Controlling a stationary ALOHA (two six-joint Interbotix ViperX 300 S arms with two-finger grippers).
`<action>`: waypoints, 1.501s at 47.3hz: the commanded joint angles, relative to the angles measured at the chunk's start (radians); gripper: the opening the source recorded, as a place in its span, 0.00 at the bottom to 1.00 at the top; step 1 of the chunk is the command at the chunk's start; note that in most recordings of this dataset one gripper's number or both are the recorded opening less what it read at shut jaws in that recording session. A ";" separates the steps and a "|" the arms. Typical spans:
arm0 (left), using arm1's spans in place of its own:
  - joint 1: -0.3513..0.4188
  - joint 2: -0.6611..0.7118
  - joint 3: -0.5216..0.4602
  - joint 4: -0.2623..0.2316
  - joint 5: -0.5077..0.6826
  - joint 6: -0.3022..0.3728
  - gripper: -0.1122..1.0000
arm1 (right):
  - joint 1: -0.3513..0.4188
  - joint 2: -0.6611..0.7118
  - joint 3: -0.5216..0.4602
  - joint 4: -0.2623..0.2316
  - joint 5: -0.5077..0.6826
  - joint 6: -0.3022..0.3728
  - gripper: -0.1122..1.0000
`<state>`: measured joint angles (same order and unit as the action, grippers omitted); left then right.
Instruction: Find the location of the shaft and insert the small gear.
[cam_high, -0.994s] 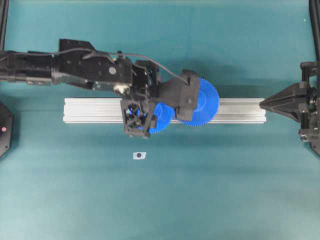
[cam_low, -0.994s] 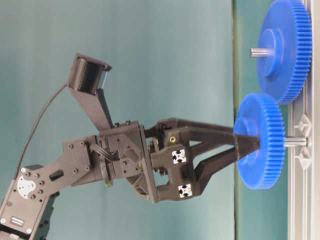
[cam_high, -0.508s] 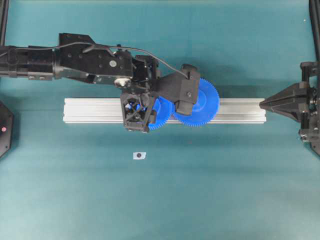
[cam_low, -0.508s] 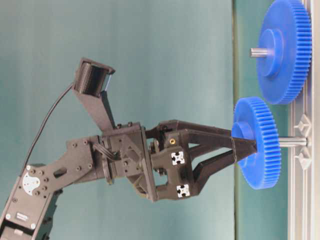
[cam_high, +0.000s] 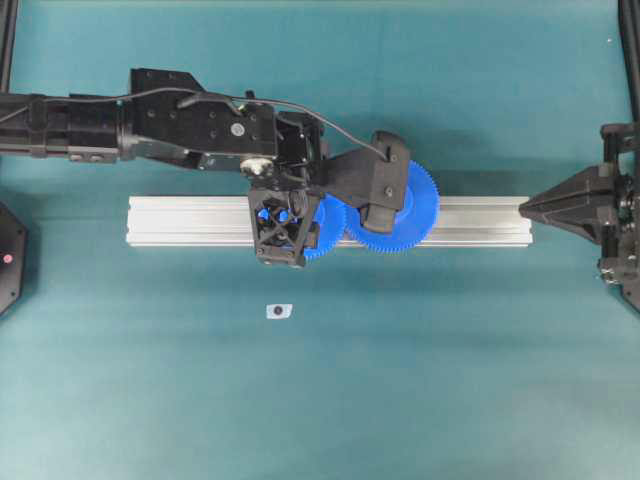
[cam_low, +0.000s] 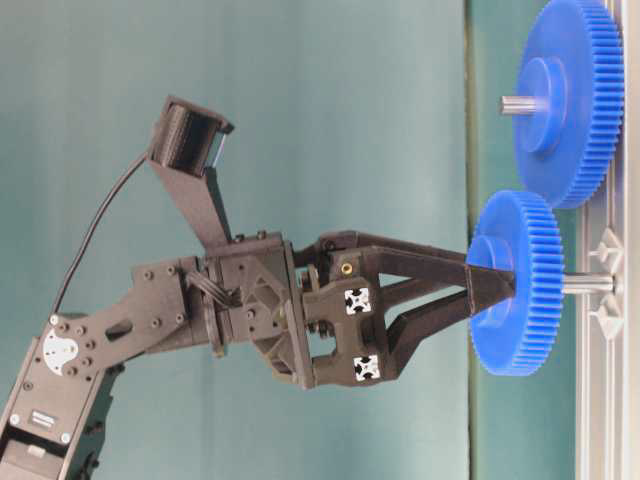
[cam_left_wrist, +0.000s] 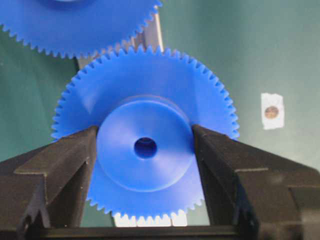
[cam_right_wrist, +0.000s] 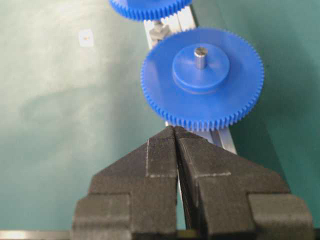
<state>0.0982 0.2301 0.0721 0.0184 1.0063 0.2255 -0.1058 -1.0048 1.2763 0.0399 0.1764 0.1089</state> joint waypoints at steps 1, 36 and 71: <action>0.009 -0.020 0.000 0.005 -0.002 -0.006 0.69 | -0.003 0.006 -0.011 -0.002 -0.008 0.008 0.14; 0.029 -0.025 0.006 0.005 0.009 -0.021 0.69 | -0.003 0.006 -0.014 0.000 -0.008 0.008 0.14; 0.011 -0.025 -0.054 0.005 0.008 -0.034 0.82 | -0.003 0.006 -0.011 -0.002 -0.008 0.009 0.14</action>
<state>0.1089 0.2316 0.0476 0.0184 1.0186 0.1933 -0.1058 -1.0048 1.2763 0.0399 0.1764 0.1089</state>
